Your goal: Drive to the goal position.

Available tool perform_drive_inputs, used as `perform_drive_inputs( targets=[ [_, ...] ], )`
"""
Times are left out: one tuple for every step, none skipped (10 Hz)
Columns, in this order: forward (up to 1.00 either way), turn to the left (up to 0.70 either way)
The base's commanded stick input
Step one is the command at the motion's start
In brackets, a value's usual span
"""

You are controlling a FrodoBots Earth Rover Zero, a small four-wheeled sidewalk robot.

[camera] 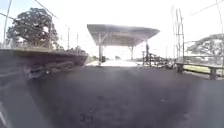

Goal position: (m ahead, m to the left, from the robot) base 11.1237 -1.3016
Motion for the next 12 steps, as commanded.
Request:
perform_drive_inputs(
  targets=[
    [0.70,0.00],
    [0.70,0.00],
    [0.70,0.00],
    [0.70,0.00],
    [0.70,0.00],
    [0.70,0.00],
    [0.70,0.00],
    [0.70,0.00],
    [0.70,0.00],
    [0.70,0.00],
    [0.70,0.00],
    [0.70,0.00]
  ],
)
